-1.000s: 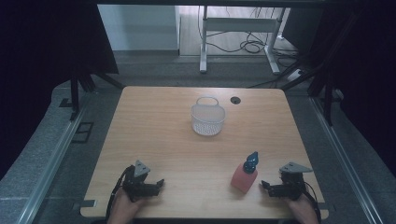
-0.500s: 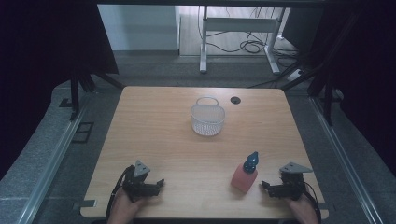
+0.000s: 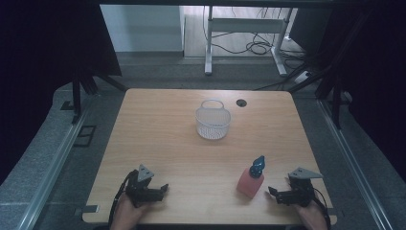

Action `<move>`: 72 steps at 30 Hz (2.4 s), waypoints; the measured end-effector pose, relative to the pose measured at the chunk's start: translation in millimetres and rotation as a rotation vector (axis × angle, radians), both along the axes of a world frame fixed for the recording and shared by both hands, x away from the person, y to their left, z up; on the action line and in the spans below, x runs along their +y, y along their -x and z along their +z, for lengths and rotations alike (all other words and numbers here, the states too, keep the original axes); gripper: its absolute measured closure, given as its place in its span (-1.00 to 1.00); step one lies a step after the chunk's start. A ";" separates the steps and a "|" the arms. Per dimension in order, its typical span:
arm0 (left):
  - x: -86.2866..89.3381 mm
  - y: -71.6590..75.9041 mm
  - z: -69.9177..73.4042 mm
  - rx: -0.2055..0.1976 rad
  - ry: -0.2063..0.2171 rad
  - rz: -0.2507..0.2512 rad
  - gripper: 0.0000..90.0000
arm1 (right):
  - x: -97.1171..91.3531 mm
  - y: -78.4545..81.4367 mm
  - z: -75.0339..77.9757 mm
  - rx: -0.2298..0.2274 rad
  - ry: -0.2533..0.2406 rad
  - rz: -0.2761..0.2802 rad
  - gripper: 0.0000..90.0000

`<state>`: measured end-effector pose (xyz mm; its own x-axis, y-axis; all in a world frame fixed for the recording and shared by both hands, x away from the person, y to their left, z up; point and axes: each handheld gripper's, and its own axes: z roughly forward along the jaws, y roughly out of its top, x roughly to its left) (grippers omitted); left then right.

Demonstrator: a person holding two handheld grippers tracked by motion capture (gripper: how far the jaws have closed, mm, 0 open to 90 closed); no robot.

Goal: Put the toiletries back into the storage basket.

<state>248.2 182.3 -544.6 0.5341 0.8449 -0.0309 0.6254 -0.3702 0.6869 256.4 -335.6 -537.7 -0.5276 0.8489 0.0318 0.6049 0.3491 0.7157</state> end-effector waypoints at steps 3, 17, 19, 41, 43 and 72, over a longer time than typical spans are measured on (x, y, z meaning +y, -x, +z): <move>0.0 0.0 0.0 0.000 0.000 0.000 -0.77 | -0.1 2.3 2.7 -0.007 -0.005 0.012 -0.99; -0.1 0.2 0.0 0.000 0.001 0.002 -0.77 | 9.5 13.5 12.1 -0.028 -0.007 0.059 -0.99; -0.1 0.2 0.0 0.000 0.001 0.002 -0.77 | 10.7 14.8 13.8 -0.029 -0.006 0.065 -0.99; -0.1 0.2 0.0 0.000 0.000 0.001 -0.77 | 26.2 31.5 39.6 -0.049 -0.064 0.149 -0.92; -0.1 0.1 0.0 0.000 0.000 0.001 -0.77 | 28.1 34.4 42.5 -0.048 -0.063 0.160 -0.89; 0.0 0.1 0.0 0.001 0.000 0.001 -0.77 | 46.6 25.5 74.9 -0.045 -0.109 0.265 -0.71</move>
<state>248.1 182.2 -544.6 0.5330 0.8455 -0.0309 0.6263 -0.3697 0.6864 230.9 -289.0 -462.8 -0.7334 0.6742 0.0869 0.4699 0.4104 0.7815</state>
